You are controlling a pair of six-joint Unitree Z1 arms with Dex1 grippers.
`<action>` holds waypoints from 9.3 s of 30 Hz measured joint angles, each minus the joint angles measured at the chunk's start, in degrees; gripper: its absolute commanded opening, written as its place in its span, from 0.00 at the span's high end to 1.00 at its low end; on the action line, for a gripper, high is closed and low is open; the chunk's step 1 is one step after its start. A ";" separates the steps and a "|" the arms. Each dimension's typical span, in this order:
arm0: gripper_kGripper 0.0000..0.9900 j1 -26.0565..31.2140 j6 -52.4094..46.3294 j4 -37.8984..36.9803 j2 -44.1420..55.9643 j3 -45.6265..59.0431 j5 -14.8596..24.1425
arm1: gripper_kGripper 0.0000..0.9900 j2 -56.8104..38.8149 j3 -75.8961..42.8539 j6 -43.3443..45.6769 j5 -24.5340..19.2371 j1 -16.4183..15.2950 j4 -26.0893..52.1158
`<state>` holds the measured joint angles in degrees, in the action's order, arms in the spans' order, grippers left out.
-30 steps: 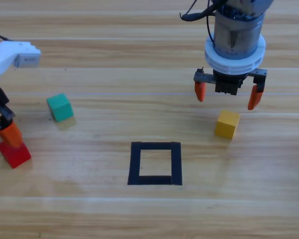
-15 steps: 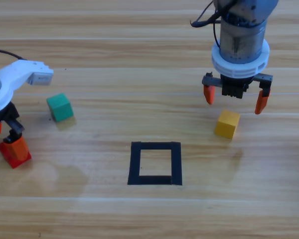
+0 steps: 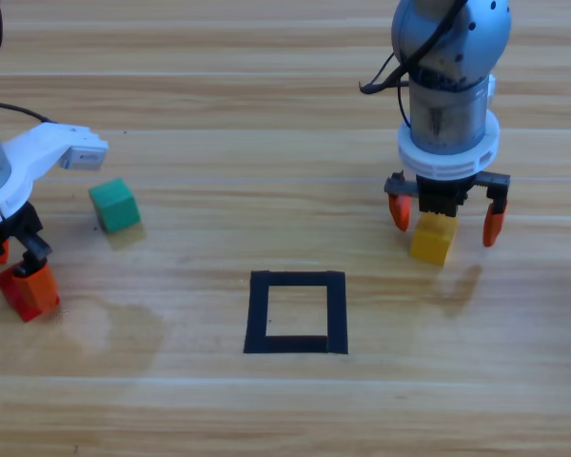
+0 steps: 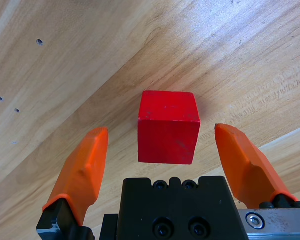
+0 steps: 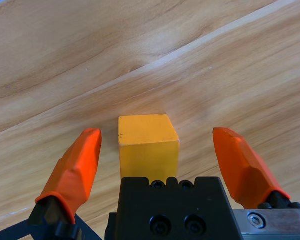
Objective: Stack the blocks in the rectangular block: red at the bottom, yellow in the middle, green on top
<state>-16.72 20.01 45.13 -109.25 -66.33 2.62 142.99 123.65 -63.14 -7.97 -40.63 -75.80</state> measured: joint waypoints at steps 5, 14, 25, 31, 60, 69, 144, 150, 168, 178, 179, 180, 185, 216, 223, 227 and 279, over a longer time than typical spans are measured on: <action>0.16 -0.03 -0.02 0.00 -0.47 0.00 0.38 | 0.24 1.31 1.25 0.00 1.57 0.04 -0.08; 0.50 -0.15 -0.02 0.00 -1.96 -0.01 0.40 | 1.00 1.51 1.71 0.56 3.11 0.07 -0.08; 0.92 -0.85 -0.85 0.00 -2.67 -1.26 0.65 | 1.00 0.43 3.04 18.56 2.59 0.07 -0.08; 0.94 -0.96 -6.50 4.51 -3.05 -8.39 -1.88 | 1.00 -7.62 0.44 24.97 1.76 0.08 -0.08; 0.96 -18.38 -59.07 26.60 -15.30 -37.51 -2.35 | 1.00 -12.35 -2.95 28.21 9.56 0.11 -0.08; 0.96 -21.69 -63.36 26.60 -17.03 -40.57 -2.49 | 1.00 -12.35 -2.95 29.34 9.54 0.11 -0.08; 0.96 -30.69 -69.83 26.59 -28.39 -53.77 -5.97 | 1.00 -12.29 -2.99 30.48 9.53 0.11 -0.08; 0.96 -30.69 -69.99 26.59 -29.02 -53.77 -5.97 | 1.00 -12.29 -2.99 30.48 9.53 0.11 -0.08; 0.96 -30.89 -70.13 26.59 -29.09 -53.77 -5.77 | 1.00 -12.28 -2.99 30.56 9.53 0.11 -0.08; 0.00 -30.98 -70.12 26.59 -30.01 -54.08 -5.66 | 1.00 -12.20 -2.99 30.63 9.53 0.11 -0.08; 0.00 -31.04 -70.12 26.59 -30.28 -54.09 -5.60 | 1.00 -12.19 -2.99 30.63 9.53 0.11 -0.08; 0.00 -31.09 -70.12 26.59 -30.47 -54.09 -5.56 | 1.00 -12.19 -2.99 30.63 9.53 0.11 -0.08; 0.00 -31.19 -70.12 26.59 -30.54 -54.09 -5.52 | 1.00 -12.19 -2.99 30.63 9.53 0.11 -0.08; 0.00 -30.81 -67.16 30.26 -22.07 -51.70 -5.02 | 1.00 -12.51 -3.27 23.77 8.77 -1.11 -0.08; 0.00 -25.56 -61.33 30.26 -14.44 -41.78 -3.67 | 1.00 -12.51 -3.16 19.56 8.84 -6.32 -0.08; 0.00 -18.57 -55.88 30.26 -8.58 -36.82 -2.95 | 1.00 -12.51 -2.71 18.18 8.91 -8.71 -0.08; 0.00 3.37 -20.36 24.67 -8.32 -34.78 -5.85 | 1.00 1.99 16.05 12.06 8.81 -15.24 -6.06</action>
<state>-13.35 -0.35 69.81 -117.57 -101.11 -3.24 144.97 139.70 -51.08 0.84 -55.86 -81.86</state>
